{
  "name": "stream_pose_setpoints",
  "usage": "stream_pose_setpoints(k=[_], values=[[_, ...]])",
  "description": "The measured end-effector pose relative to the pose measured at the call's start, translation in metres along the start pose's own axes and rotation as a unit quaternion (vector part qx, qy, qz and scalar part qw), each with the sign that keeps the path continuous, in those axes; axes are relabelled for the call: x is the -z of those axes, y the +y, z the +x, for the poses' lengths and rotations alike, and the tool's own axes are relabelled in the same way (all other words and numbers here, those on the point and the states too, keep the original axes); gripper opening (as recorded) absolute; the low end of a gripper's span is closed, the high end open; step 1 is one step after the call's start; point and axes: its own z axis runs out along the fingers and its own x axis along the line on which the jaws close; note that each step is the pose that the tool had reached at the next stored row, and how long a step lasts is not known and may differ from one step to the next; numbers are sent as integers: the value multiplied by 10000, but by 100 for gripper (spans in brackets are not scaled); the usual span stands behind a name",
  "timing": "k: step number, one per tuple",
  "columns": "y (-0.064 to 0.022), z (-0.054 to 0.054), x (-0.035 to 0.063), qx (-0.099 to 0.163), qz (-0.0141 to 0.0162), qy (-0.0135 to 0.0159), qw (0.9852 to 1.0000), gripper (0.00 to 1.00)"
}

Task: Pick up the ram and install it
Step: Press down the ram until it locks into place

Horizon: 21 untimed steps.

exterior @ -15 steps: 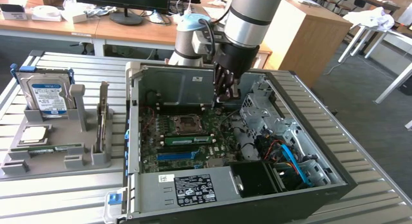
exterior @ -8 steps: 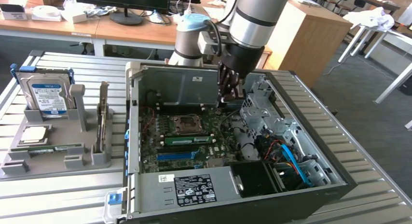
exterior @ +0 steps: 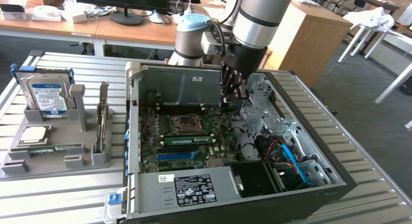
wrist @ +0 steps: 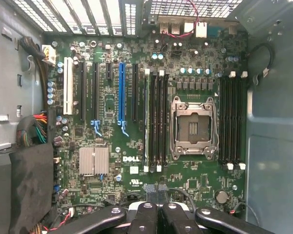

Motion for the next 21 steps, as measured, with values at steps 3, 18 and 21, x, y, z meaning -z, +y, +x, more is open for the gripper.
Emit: stream_pose_setpoints(k=[3,18,21], values=[[0,0,-2,0,0,0,10000,10],[0,4,-65,0,0,0,10000,10],[0,5,-76,1,0,0,10000,10]])
